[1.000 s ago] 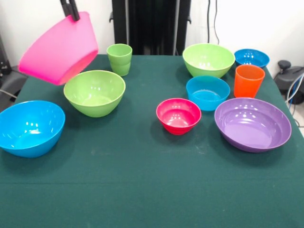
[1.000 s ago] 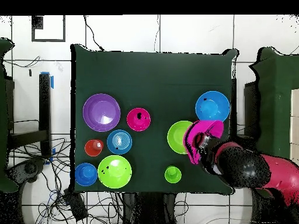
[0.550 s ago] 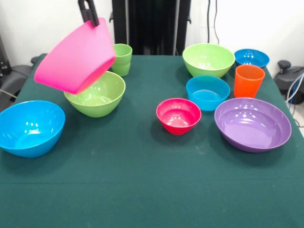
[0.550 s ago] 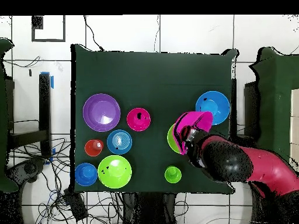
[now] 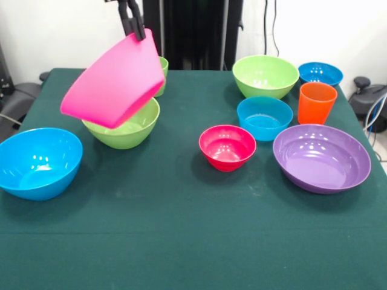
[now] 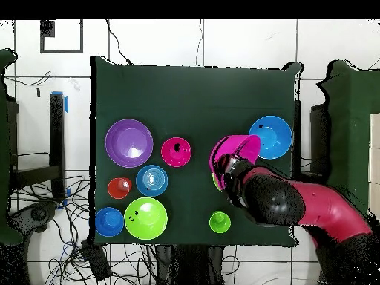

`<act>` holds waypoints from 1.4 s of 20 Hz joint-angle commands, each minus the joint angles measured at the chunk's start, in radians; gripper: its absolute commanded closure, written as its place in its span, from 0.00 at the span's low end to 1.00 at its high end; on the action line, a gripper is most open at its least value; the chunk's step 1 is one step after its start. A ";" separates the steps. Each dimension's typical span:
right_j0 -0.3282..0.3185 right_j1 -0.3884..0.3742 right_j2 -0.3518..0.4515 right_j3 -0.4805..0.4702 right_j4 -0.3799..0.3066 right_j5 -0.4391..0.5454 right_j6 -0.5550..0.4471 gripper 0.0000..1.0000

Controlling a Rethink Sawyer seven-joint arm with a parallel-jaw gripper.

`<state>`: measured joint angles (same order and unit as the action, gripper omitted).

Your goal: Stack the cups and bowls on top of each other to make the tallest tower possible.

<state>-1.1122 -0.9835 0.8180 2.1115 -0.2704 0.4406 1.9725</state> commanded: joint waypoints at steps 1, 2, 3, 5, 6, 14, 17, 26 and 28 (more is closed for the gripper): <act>0.092 0.085 -0.099 0.037 0.028 -0.085 0.171 1.00; 0.106 0.082 -0.107 0.035 0.032 -0.088 0.180 1.00; 0.114 0.080 -0.112 0.034 0.038 -0.090 0.183 1.00; 0.143 0.086 -0.129 0.029 0.049 -0.105 0.202 1.00; 0.160 0.093 -0.141 0.022 0.053 -0.117 0.211 1.00; 0.252 0.133 -0.208 -0.034 0.099 -0.166 0.221 1.00; 0.275 0.141 -0.225 -0.043 0.116 -0.183 0.225 1.00; 0.325 0.181 -0.242 -0.067 0.181 -0.259 0.219 1.00; 0.326 0.191 -0.230 -0.069 0.195 -0.275 0.213 1.00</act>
<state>-0.8269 -0.8483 0.6334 2.0723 -0.1337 0.2471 1.9840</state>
